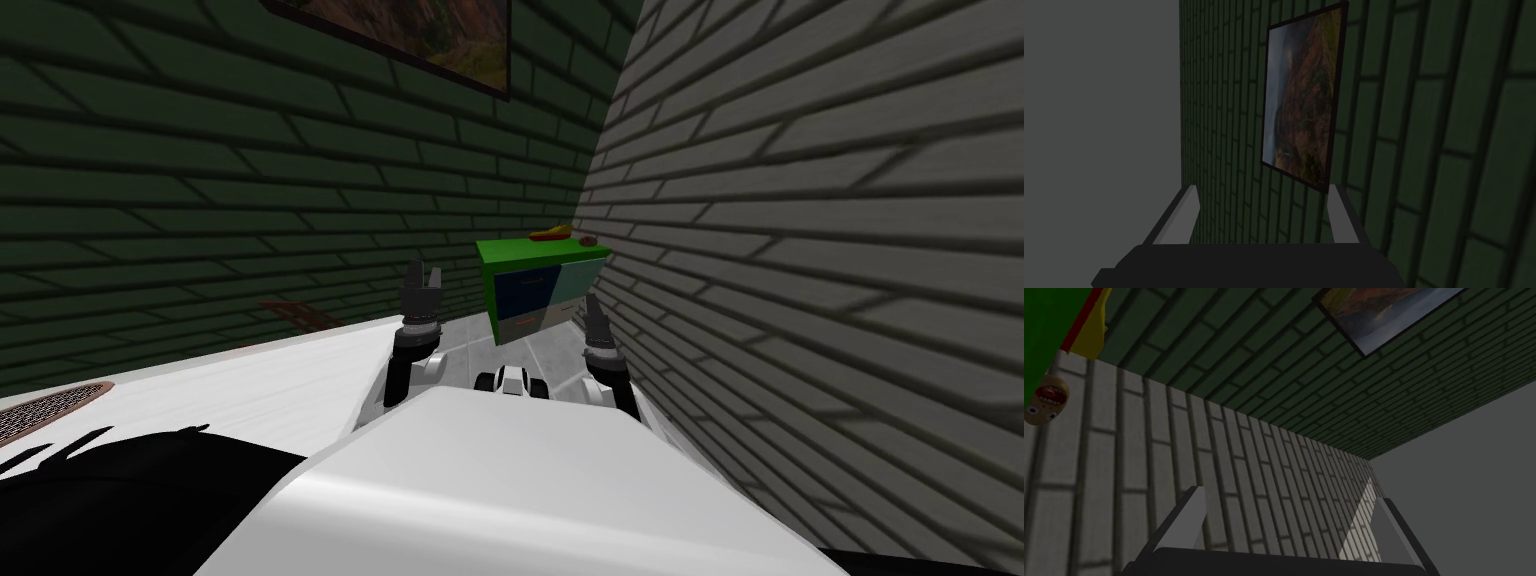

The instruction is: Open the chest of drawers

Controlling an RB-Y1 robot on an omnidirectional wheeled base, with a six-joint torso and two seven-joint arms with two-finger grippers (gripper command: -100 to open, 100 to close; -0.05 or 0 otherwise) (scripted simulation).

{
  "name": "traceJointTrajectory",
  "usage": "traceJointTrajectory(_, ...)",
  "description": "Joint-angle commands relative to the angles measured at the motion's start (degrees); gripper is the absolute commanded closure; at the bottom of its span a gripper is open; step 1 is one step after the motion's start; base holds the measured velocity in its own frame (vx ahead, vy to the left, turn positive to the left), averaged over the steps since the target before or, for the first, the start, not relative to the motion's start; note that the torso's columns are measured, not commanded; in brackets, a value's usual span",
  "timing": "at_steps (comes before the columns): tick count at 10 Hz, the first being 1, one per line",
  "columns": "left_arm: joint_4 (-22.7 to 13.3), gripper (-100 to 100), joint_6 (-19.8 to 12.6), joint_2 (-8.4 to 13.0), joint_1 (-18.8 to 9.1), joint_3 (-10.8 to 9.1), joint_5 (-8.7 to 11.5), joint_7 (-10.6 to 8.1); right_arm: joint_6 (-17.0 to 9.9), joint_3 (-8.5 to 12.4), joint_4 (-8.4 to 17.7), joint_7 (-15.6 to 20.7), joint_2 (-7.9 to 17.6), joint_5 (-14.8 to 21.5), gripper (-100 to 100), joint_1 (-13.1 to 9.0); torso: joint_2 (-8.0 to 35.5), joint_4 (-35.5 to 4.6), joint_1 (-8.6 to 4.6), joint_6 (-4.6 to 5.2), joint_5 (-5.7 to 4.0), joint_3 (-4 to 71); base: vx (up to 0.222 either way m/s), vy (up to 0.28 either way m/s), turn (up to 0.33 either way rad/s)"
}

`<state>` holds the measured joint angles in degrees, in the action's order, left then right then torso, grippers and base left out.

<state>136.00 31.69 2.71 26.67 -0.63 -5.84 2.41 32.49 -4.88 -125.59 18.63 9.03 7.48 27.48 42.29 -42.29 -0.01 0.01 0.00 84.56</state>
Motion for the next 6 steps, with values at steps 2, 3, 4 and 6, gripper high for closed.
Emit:
traceJointTrajectory(2,0.0,0,0.0,0.0,0.0,0.00,0.0,0.00,-0.4,-0.3,1.9,5.8,1.3,2.9,-100,-0.8,0.0,0.0,-0.01,0.00,0.00,0.0,0.008,0.030,0.029)
traceJointTrajectory(3,0.0,0,0.0,0.0,0.0,0.00,0.0,0.00,-0.4,-0.3,1.9,6.9,1.3,2.9,-100,-0.8,0.0,0.0,0.02,-0.01,0.00,0.0,0.011,0.028,0.027)
traceJointTrajectory(4,0.0,0,0.0,0.0,0.0,0.00,0.0,0.00,-0.6,-0.3,3.0,8.7,1.8,4.4,-100,-1.2,0.0,0.0,0.00,0.00,0.00,0.0,0.018,0.032,0.037)
traceJointTrajectory(6,0.0,0,0.0,0.0,0.0,0.00,0.0,0.00,-0.7,-0.4,4.1,11.8,2.2,5.9,-100,-1.7,0.0,0.0,0.01,0.00,0.00,0.0,0.012,0.031,0.037)
